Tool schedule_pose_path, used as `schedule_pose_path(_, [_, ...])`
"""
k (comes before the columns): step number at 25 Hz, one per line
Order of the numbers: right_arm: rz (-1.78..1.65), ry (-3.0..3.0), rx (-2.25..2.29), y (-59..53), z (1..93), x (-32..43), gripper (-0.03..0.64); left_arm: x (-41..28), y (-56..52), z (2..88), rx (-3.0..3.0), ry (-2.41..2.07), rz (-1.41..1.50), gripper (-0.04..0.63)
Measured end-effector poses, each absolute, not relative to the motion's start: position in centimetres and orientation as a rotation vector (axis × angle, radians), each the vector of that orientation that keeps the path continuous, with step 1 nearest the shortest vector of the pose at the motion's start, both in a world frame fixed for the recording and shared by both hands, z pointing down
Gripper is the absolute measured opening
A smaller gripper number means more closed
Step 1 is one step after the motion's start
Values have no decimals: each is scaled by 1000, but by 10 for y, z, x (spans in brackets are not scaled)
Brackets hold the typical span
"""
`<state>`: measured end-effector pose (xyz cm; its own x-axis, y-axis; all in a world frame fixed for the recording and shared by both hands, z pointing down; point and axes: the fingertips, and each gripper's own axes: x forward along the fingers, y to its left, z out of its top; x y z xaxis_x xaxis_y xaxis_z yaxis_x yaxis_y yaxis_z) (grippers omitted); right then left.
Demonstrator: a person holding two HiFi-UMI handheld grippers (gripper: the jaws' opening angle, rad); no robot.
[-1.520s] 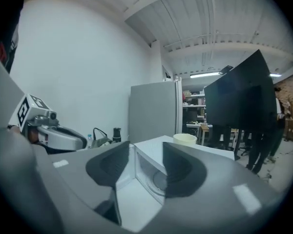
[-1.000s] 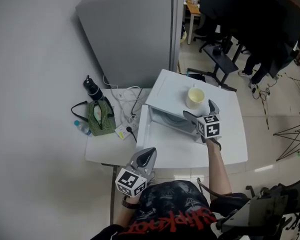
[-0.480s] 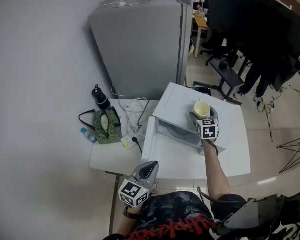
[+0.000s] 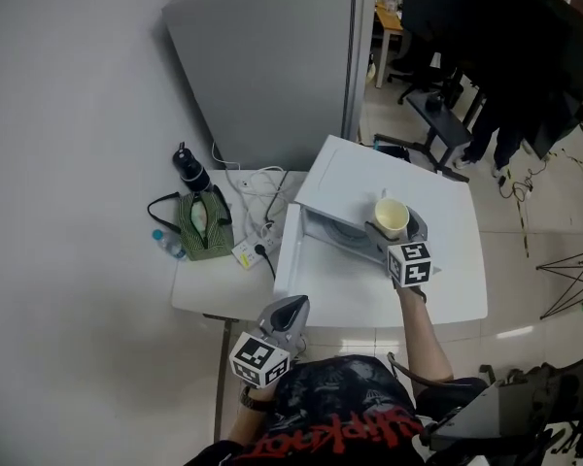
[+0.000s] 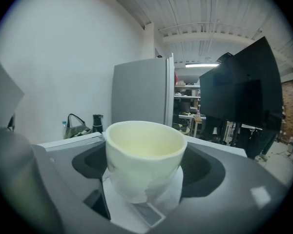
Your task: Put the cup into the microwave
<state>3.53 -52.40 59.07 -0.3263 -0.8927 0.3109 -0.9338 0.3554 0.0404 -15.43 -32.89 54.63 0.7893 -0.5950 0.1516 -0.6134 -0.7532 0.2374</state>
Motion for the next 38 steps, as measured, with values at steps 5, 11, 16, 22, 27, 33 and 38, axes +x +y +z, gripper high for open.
schedule_pose_path(5, [201, -2554, 1431, -457, 574, -16, 439, -148, -333, 549, 2706, -912, 87, 2])
schedule_pose_path(11, [320, -2619, 1178, -394, 628, -73, 440, -153, -331, 552, 2689, -919, 92, 2])
schedule_pose_path(16, [453, -2510, 1205, -405, 696, -73, 439, -161, -333, 550, 2686, -961, 98, 2])
schedule_pose_path(22, [516, -2374, 1400, -472, 754, -42, 437, -181, -328, 553, 2658, -1041, 102, 2])
schedule_pose_path(27, [584, -2208, 1606, -533, 798, -20, 439, -196, -313, 557, 2604, -1092, 141, 2])
schedule_pose_path(33, [565, -2082, 1732, -574, 822, -7, 439, -215, -302, 565, 2551, -1166, 111, 2])
schedule_pose_path(38, [503, -2038, 1728, -593, 818, -18, 440, -228, -293, 564, 2502, -1206, 67, 2])
